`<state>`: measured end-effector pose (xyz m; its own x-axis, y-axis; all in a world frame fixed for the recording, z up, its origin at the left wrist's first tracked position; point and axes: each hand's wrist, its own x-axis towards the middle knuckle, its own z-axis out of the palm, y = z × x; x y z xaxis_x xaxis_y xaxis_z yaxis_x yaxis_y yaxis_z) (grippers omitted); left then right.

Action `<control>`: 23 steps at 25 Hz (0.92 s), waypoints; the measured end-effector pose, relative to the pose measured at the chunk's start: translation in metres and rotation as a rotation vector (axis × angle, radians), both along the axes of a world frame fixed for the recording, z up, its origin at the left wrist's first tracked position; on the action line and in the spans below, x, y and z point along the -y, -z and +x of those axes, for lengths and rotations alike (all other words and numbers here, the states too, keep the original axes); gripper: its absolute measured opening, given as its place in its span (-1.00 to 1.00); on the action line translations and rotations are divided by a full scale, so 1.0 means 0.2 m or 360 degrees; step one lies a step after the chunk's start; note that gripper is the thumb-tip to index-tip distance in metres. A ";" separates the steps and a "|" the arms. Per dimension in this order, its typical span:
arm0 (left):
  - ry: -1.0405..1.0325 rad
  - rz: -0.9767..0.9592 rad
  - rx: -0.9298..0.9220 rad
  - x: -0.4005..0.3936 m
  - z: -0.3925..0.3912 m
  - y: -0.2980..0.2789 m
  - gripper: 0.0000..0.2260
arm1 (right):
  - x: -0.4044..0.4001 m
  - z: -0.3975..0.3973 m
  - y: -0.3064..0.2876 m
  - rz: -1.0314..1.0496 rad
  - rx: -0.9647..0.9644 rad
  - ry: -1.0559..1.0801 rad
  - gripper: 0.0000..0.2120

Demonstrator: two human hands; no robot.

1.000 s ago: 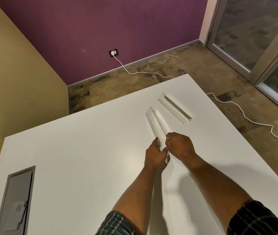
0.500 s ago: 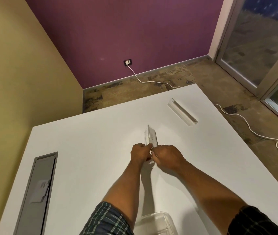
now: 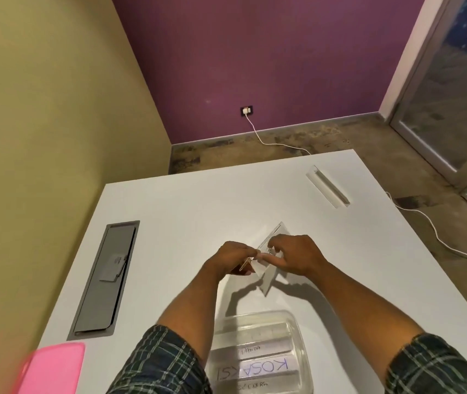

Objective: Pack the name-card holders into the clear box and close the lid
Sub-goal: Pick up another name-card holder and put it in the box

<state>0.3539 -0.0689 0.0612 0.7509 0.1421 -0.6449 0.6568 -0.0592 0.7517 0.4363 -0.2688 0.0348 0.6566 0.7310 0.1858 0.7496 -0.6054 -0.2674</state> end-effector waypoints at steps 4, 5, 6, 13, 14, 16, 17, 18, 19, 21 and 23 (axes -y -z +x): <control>0.0156 -0.0003 -0.0124 -0.10 -0.12 -0.08 -0.61 | 0.10 0.01 -0.05 0.0095 -0.0016 -0.0163 -0.27; 0.0210 -0.0042 -0.0151 -0.13 -0.16 -0.10 -0.61 | 0.12 0.00 -0.05 0.0044 -0.0020 -0.0218 -0.20; 0.0284 -0.0075 -0.0179 -0.15 -0.20 -0.11 -0.62 | 0.14 -0.02 -0.04 -0.0015 -0.0047 -0.0268 -0.14; 0.0791 -0.0098 -0.0392 -0.21 -0.41 -0.13 -0.65 | 0.16 -0.26 0.00 -0.0369 -0.0448 -0.0628 -0.24; 0.0850 -0.0099 -0.0419 -0.21 -0.43 -0.12 -0.65 | 0.15 -0.30 0.01 -0.0406 -0.0472 -0.0663 -0.27; 0.0954 -0.0091 -0.0468 -0.20 -0.47 -0.10 -0.65 | 0.14 -0.38 0.01 -0.0458 -0.0563 -0.0718 -0.31; 0.1006 -0.0065 -0.0492 -0.20 -0.49 -0.09 -0.65 | 0.14 -0.41 0.02 -0.0467 -0.0620 -0.0749 -0.34; 0.1065 -0.0020 -0.0516 -0.19 -0.51 -0.07 -0.65 | 0.14 -0.45 0.03 -0.0475 -0.0670 -0.0779 -0.35; 0.1126 0.0030 -0.0541 -0.19 -0.52 -0.06 -0.64 | 0.14 -0.48 0.04 -0.0486 -0.0709 -0.0804 -0.35; 0.1233 0.0105 -0.0609 -0.17 -0.53 -0.03 -0.64 | 0.15 -0.53 0.07 -0.0497 -0.0744 -0.0836 -0.35; 0.1307 0.0194 -0.0694 -0.12 -0.54 -0.01 -0.64 | 0.16 -0.57 0.09 -0.0549 -0.0730 -0.0872 -0.35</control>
<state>0.2459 -0.0445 0.0625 0.3416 -0.2402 -0.9086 0.5964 -0.6918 0.4071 0.3228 -0.3012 0.0178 0.1430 0.9392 -0.3122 0.8254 -0.2872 -0.4861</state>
